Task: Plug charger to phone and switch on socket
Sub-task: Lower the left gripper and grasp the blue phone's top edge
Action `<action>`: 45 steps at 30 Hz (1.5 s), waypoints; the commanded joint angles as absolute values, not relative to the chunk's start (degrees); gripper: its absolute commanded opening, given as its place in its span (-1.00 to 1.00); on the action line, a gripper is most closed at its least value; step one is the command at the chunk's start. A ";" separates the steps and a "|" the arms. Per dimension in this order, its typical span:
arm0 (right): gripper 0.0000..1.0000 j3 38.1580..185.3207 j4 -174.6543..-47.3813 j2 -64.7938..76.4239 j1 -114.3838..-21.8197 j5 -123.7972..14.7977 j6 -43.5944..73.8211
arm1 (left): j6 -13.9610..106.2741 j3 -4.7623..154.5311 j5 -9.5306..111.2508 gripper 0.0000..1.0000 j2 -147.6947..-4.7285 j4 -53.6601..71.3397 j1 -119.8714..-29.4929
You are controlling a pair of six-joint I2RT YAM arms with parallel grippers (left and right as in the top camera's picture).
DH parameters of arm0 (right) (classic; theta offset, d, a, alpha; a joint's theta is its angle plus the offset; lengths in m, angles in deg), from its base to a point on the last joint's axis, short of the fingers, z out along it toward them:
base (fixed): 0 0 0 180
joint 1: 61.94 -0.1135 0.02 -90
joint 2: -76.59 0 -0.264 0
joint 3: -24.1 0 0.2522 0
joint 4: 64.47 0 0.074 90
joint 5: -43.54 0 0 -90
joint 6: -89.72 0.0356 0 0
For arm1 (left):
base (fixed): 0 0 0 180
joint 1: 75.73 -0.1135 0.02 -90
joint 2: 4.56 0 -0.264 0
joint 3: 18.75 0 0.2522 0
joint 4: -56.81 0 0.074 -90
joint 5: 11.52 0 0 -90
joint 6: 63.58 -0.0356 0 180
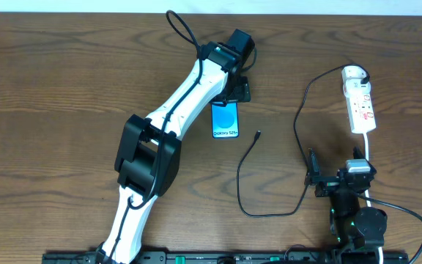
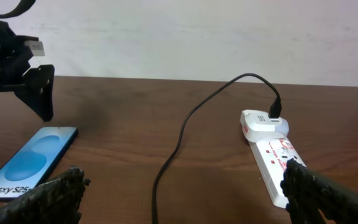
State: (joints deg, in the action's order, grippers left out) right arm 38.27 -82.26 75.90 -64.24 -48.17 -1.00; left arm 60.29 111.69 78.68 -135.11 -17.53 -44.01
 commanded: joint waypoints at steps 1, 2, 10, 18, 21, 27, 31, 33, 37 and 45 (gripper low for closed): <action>0.99 38.18 -82.51 76.21 -64.03 -48.08 -1.65 | 61.01 110.90 79.97 0.96 -137.92 -17.62 -43.77; 0.98 38.18 -82.53 76.21 -64.03 -48.08 -1.65 | 60.96 110.84 79.25 0.96 -138.30 -17.62 -43.70; 0.98 38.18 -82.53 76.21 -64.03 -48.08 -1.65 | 59.24 110.73 75.89 0.96 -140.81 -16.42 -43.66; 0.99 38.18 -82.53 76.21 -64.03 -48.08 -1.65 | 59.06 110.73 75.91 0.96 -141.73 -16.35 -43.50; 0.98 38.18 -82.53 76.21 -64.03 -48.08 -1.65 | 59.04 110.73 75.97 0.96 -141.73 -15.96 -43.22; 0.99 38.18 -82.53 76.21 -64.03 -48.08 -1.65 | 59.02 110.73 76.17 0.96 -141.73 -15.50 -43.18; 0.99 38.18 -82.51 76.21 -64.03 -48.08 -1.65 | 57.99 110.73 76.15 0.96 -141.75 -15.50 -43.18; 0.99 38.18 -82.53 76.21 -64.03 -48.08 -1.65 | 57.99 110.73 76.17 0.96 -141.75 -15.50 -43.18; 0.99 38.18 -82.51 76.21 -64.03 -48.08 -1.65 | 57.97 110.71 76.17 0.96 -141.88 -15.48 -43.18; 0.99 38.18 -82.53 76.21 -64.03 -48.08 -1.65 | 57.99 110.71 76.13 0.96 -144.02 -15.28 -43.18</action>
State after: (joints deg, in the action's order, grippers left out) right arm 38.27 -82.26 75.90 -64.24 -48.17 -0.97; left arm 58.95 111.17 75.80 -141.44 -15.28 -43.31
